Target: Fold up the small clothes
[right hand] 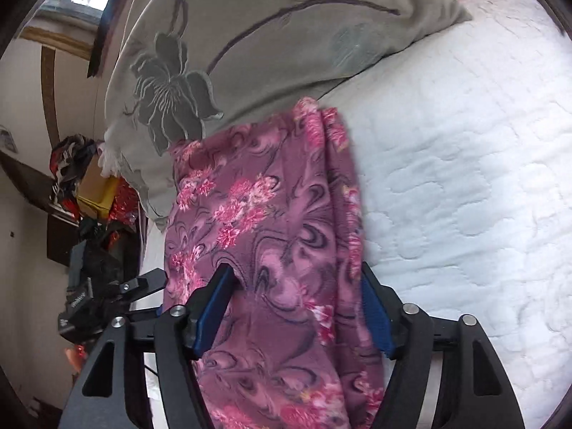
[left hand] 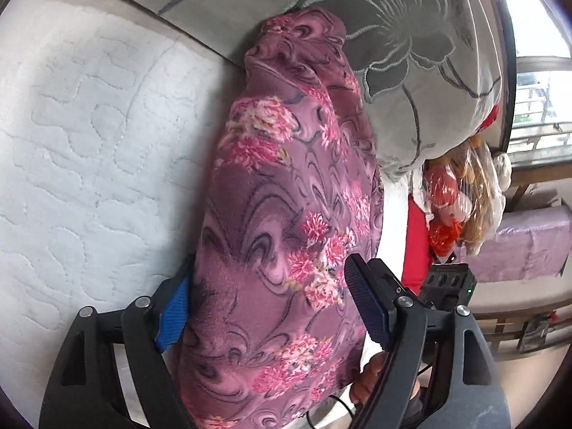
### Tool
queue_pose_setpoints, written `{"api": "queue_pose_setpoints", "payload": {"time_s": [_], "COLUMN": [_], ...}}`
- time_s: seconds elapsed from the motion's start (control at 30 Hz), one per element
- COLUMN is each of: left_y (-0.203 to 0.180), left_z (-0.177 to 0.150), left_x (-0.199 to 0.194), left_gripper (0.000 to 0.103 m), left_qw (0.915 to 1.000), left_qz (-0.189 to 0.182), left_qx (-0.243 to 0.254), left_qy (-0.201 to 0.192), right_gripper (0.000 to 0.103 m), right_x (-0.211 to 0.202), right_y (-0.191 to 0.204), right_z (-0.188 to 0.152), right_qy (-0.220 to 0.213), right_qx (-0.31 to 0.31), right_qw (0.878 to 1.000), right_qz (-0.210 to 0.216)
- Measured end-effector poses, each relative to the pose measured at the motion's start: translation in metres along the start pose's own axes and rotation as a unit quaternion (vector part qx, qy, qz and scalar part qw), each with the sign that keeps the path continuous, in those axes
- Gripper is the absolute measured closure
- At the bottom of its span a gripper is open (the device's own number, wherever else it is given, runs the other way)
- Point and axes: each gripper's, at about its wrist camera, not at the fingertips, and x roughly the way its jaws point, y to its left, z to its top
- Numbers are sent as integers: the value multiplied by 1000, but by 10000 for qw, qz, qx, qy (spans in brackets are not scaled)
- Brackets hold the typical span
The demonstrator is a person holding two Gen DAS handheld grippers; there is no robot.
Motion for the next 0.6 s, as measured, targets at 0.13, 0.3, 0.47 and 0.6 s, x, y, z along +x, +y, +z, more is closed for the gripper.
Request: {"api": "queue_pose_setpoints", "payload": {"time_s": [0.13, 0.3, 0.47, 0.6], "left_y": [1, -7, -18, -30], "left_z": [-3, -9, -18, -28], "left_x": [1, 1, -6, -19], "left_gripper": [39, 65, 80, 81], "left_qw": [9998, 9989, 9967, 9939], "left_qz": [-101, 370, 582, 709], "left_qx": [-94, 191, 463, 728], "left_qy": [-132, -195, -319, -421], "right_gripper": [61, 79, 81, 81], "right_x": [-3, -17, -27, -37], "right_y": [3, 17, 41, 55], "right_z": [0, -8, -16, -23], "right_qy": [-73, -349, -635, -805], "right_qx": [-35, -564, -988, -1153], "right_qw": [9998, 9965, 9888, 9834], "right_qz": [-178, -513, -917, -1151]}}
